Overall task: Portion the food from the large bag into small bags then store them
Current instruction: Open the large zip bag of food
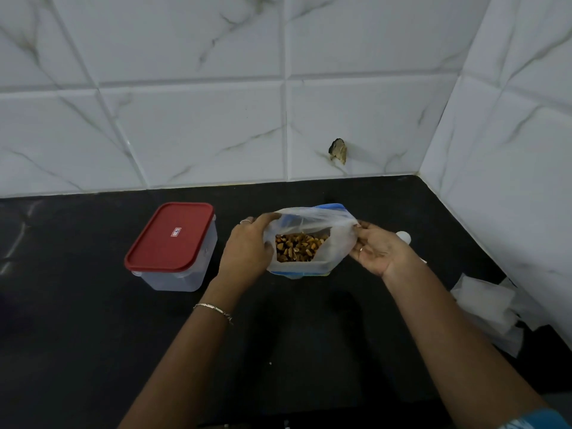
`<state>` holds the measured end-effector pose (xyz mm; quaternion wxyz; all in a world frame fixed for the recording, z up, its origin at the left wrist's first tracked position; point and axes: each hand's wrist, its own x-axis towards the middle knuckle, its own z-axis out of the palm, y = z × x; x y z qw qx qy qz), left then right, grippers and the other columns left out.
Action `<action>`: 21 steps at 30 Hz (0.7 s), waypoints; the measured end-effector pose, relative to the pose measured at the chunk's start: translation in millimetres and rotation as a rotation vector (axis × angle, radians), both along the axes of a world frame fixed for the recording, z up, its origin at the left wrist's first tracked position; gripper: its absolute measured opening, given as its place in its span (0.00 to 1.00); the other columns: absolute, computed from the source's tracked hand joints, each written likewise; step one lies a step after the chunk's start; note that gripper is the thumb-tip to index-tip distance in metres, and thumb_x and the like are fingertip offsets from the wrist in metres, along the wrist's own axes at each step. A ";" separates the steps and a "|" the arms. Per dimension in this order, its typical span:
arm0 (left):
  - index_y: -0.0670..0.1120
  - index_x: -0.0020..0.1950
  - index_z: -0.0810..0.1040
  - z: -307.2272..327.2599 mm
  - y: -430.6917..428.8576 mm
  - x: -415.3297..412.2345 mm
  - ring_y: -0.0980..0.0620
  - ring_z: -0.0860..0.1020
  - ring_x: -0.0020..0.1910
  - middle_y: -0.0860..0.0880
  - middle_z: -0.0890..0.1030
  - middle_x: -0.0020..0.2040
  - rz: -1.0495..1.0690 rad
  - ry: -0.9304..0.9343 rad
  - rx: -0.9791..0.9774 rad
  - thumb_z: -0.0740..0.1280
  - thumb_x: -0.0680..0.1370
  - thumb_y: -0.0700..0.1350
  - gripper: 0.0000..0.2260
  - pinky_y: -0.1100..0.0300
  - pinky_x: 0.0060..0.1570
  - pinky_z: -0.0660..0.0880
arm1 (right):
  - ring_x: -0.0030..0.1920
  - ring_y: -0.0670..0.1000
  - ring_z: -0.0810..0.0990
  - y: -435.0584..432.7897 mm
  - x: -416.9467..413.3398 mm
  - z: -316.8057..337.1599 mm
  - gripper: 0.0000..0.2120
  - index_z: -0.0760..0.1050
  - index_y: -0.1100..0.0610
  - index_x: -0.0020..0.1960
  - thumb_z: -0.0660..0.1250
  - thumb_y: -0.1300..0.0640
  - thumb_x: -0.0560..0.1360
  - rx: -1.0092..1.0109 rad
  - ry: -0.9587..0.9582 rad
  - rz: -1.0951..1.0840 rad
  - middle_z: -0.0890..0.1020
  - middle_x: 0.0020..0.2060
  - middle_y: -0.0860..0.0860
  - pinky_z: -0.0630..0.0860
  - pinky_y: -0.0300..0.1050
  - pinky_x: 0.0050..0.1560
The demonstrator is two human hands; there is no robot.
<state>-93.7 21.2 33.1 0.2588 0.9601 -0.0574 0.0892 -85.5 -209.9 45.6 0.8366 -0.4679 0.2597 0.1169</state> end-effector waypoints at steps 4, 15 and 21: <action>0.48 0.54 0.70 4.2 -2.6 1.3 0.55 0.74 0.46 0.50 0.76 0.50 0.177 -0.125 -0.253 0.71 0.75 0.44 0.13 0.64 0.42 0.69 | 0.49 0.55 0.81 6.4 -1.4 4.3 0.11 0.73 0.62 0.62 0.58 0.65 0.81 0.014 0.021 -0.021 0.80 0.52 0.60 0.77 0.53 0.48; 0.43 0.44 0.76 14.4 6.2 37.2 0.50 0.77 0.41 0.43 0.79 0.44 0.277 0.506 -1.077 0.60 0.81 0.36 0.09 0.58 0.38 0.75 | 0.39 0.53 0.80 17.1 20.7 0.8 0.10 0.78 0.60 0.53 0.58 0.64 0.81 -0.153 0.143 0.011 0.81 0.42 0.58 0.80 0.50 0.35; 0.37 0.45 0.74 4.0 15.2 45.2 0.49 0.79 0.38 0.42 0.79 0.39 0.399 0.743 -1.568 0.55 0.82 0.35 0.11 0.58 0.28 0.79 | 0.54 0.56 0.80 -4.7 64.3 -33.8 0.11 0.80 0.61 0.54 0.64 0.55 0.78 -0.328 0.142 0.028 0.82 0.56 0.58 0.75 0.54 0.63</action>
